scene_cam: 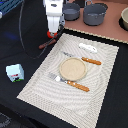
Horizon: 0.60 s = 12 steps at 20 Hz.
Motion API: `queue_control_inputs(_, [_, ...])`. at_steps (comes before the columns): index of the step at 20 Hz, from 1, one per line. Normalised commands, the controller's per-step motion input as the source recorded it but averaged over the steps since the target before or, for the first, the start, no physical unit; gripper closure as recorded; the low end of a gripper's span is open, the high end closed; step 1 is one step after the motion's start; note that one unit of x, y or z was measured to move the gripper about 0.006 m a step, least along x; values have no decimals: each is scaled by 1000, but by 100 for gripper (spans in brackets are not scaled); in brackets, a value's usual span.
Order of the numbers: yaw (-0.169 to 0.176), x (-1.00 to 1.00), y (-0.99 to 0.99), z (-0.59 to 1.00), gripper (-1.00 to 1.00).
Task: Interact with the objects in diverse but meaningful ways.
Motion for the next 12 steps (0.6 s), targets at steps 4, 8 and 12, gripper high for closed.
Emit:
queue_control_inputs(4, [52,-231,106,-237,-100])
queue_control_inputs(8, [43,-159,194,-258,-100])
queue_control_inputs(12, [34,-86,161,-265,-100])
